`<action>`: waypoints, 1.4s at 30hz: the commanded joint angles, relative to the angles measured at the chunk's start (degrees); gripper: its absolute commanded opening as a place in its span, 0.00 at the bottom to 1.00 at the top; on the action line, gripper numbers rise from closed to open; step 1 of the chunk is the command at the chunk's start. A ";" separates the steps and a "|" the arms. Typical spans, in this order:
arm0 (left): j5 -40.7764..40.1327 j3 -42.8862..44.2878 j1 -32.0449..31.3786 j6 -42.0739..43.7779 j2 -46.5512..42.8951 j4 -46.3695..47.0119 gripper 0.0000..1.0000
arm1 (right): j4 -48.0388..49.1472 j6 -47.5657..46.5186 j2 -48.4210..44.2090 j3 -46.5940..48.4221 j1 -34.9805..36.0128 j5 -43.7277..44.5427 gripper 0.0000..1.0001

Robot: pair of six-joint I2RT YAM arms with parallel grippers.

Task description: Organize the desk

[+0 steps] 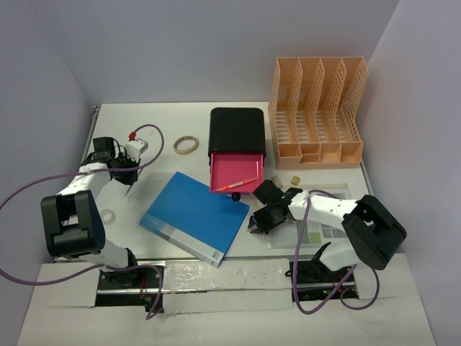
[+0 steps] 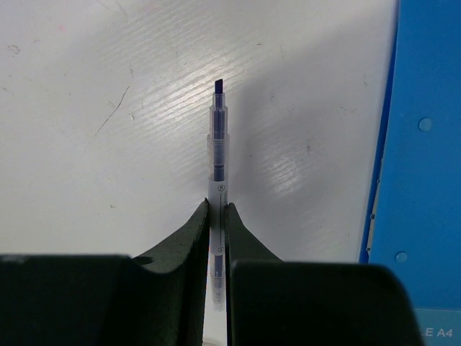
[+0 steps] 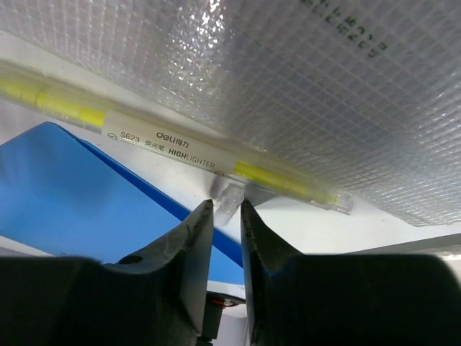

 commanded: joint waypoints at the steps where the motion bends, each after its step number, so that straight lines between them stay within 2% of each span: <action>1: 2.43 0.22 1.29 1.52 -1.51 0.49 0.00 | -4.19 0.34 0.21 0.14 0.10 5.14 0.24; 6: 3.41 0.32 2.12 1.97 -1.30 0.18 0.00 | -2.33 0.43 0.73 -1.30 0.02 4.80 0.15; 9: 4.32 0.39 2.20 2.06 -0.99 -1.08 0.00 | -0.37 -1.40 1.33 -2.00 0.03 3.90 0.00; 13: 4.77 0.24 2.28 2.31 -2.18 -2.19 0.00 | -3.25 -2.31 -0.72 -0.49 1.23 8.37 0.00; 19: 9.02 2.54 2.20 2.46 -8.70 -8.13 0.00 | -8.52 -2.43 -9.58 0.82 4.41 16.21 0.00; 26: 20.53 5.28 2.20 5.22 -21.25 -17.33 0.00 | -6.86 -12.18 -17.12 -0.93 4.40 22.36 0.00; 33: 28.21 11.18 2.20 2.26 -30.94 -24.51 0.00 | -9.61 -20.60 -34.38 -2.04 4.32 31.98 0.00; 38: 32.59 15.16 2.20 1.42 -35.60 -29.26 0.00 | -15.70 -28.24 -43.02 3.16 4.32 45.24 0.00; 42: 33.79 17.16 2.23 -2.38 -40.56 -28.16 0.00 | -14.56 -38.09 -45.33 9.85 4.32 50.01 0.00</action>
